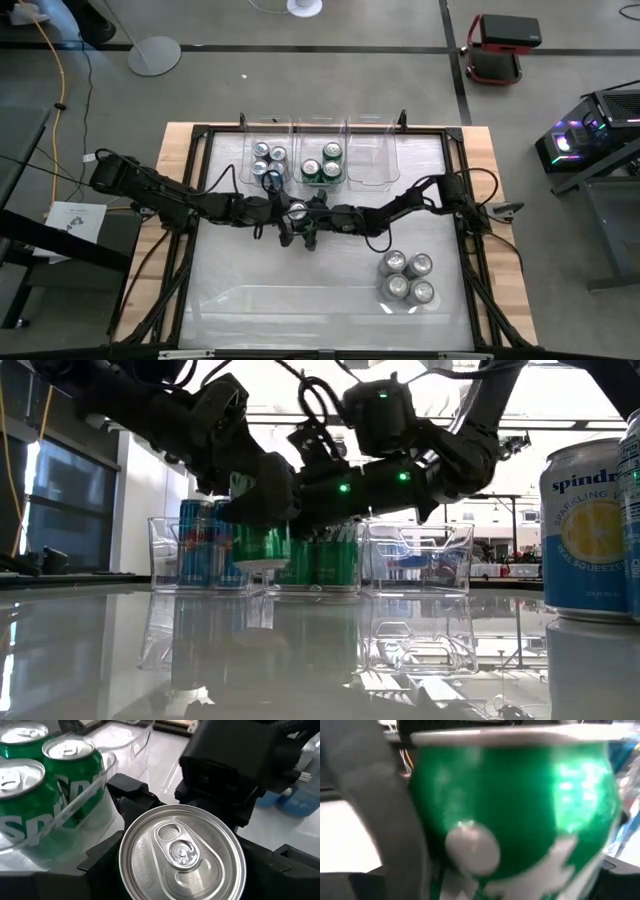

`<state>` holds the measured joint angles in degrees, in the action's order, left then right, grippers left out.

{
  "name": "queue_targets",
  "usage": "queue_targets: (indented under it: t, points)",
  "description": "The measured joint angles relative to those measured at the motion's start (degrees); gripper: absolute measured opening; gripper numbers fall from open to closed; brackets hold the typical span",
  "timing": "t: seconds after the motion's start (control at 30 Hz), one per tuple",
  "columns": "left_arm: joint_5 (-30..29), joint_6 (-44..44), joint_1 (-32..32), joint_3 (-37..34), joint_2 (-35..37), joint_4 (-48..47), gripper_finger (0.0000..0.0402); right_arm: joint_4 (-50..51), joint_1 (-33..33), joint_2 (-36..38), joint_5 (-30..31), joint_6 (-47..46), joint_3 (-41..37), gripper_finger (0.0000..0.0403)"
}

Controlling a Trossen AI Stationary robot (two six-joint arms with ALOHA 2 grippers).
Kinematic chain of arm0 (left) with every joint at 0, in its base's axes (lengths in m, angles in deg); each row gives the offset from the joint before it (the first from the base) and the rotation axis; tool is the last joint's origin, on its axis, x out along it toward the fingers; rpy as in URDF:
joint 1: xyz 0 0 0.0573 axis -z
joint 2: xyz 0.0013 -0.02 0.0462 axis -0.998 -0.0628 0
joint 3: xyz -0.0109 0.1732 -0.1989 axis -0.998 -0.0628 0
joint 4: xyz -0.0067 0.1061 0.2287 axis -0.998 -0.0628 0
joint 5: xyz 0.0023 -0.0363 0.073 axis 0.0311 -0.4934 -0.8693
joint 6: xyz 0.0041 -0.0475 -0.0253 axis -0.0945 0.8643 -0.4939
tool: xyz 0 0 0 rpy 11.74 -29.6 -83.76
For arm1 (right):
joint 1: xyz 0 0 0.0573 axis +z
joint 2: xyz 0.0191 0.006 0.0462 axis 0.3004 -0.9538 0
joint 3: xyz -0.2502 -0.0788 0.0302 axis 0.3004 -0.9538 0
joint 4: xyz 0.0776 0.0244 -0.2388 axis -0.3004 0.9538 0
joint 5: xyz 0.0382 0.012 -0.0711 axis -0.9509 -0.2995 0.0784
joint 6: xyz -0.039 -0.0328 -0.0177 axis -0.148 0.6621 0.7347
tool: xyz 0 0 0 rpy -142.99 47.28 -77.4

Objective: Sort soda cans
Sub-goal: Put the green soda can into the center transparent bin

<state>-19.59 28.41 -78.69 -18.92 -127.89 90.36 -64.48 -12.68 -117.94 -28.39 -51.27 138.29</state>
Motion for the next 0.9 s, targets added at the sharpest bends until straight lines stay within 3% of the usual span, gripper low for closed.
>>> queue_targets:
  t: [0.17,0.43,0.6,0.9]
  points:
    - [-0.30,-0.94,0.00,-0.15,0.00,-2.64,0.0293,12.62,-0.57,0.00,-1.25,-1.61,5.27,0.0312]
    - [-1.53,-0.92,-0.04,-0.30,0.04,-6.56,0.0293,39.16,-0.69,-0.17,-1.86,-1.04,14.82,0.0375]
    - [-1.86,0.00,-0.10,-0.11,0.25,-9.12,0.0292,50.57,-0.49,1.22,-2.46,1.04,16.92,0.0389]
    - [-3.07,0.42,-0.26,-0.02,2.53,-13.43,0.0292,70.23,2.65,8.56,8.54,4.70,16.10,0.0390]
